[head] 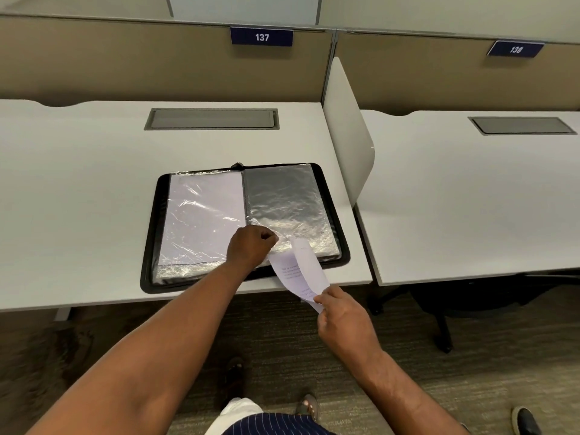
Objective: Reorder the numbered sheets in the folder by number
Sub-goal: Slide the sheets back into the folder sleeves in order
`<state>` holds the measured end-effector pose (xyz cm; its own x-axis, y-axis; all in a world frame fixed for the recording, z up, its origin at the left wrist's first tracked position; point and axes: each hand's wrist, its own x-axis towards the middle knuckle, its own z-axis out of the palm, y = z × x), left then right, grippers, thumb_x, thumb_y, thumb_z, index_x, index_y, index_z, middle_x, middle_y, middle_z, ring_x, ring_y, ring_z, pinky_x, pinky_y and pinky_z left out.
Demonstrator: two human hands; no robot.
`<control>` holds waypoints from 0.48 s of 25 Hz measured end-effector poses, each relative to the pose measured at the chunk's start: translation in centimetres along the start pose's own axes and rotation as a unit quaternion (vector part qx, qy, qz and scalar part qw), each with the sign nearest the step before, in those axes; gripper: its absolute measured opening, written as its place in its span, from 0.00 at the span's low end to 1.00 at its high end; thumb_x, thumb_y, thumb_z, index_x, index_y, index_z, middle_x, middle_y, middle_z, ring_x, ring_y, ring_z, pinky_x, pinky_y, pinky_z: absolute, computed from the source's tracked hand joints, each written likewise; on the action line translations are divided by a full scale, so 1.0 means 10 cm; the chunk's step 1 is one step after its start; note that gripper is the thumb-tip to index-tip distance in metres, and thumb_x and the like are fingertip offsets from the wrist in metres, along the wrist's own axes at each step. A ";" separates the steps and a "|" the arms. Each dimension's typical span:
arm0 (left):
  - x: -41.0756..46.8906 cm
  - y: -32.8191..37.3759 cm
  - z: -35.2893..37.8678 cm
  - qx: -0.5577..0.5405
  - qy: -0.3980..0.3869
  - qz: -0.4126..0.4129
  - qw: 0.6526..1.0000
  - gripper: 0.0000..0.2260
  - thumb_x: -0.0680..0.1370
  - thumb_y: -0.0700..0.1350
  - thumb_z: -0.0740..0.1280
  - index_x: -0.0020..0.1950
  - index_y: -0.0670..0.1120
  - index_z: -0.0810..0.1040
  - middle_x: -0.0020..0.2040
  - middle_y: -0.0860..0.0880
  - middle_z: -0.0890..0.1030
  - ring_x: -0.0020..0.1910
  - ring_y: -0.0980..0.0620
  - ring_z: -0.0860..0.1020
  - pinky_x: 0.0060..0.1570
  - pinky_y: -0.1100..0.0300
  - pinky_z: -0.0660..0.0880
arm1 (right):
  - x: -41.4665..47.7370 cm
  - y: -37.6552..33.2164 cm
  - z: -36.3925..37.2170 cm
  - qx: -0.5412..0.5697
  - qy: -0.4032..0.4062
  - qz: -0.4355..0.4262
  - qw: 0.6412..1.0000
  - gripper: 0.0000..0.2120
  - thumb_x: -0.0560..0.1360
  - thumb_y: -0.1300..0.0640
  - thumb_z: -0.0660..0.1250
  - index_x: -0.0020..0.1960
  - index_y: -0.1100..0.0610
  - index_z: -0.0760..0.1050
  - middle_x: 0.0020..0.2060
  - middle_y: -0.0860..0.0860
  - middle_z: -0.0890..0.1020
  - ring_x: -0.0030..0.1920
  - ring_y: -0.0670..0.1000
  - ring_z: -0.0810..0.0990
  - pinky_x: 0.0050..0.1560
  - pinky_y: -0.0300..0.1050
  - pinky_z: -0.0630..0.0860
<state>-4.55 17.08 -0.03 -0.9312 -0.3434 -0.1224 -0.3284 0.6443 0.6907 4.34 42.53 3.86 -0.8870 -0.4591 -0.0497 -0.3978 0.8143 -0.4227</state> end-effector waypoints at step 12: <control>-0.27 0.00 0.21 0.088 0.105 0.098 0.986 0.10 0.79 0.49 0.67 0.57 0.50 0.84 0.52 0.49 0.85 0.50 0.44 0.82 0.51 0.51 0.76 | 0.44 -0.19 -0.08 0.065 -0.023 0.057 0.996 0.19 0.78 0.61 0.67 0.69 0.56 0.78 0.66 0.49 0.77 0.66 0.50 0.77 0.64 0.40 0.76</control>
<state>-2.40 19.44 -1.22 -0.9322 -0.3225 0.1646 -0.1844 0.8142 0.5506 1.03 39.20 5.15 -0.9119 -0.3843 -0.1442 -0.2583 0.8103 -0.5260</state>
